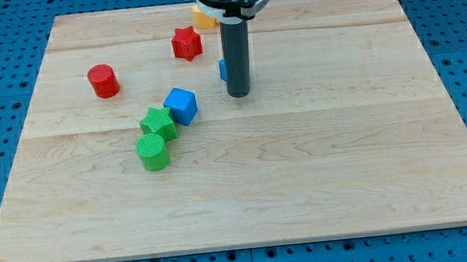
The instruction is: Slide the red circle left a bit
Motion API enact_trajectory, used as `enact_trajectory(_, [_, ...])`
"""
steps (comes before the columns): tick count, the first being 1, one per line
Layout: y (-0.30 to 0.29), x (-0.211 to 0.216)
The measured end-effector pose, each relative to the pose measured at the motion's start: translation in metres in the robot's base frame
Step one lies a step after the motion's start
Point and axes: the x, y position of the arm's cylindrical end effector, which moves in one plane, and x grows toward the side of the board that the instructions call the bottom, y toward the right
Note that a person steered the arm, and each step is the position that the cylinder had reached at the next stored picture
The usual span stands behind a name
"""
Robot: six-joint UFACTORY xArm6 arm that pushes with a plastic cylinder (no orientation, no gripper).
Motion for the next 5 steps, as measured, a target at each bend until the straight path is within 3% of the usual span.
enact_trajectory(5, [-0.140, -0.026])
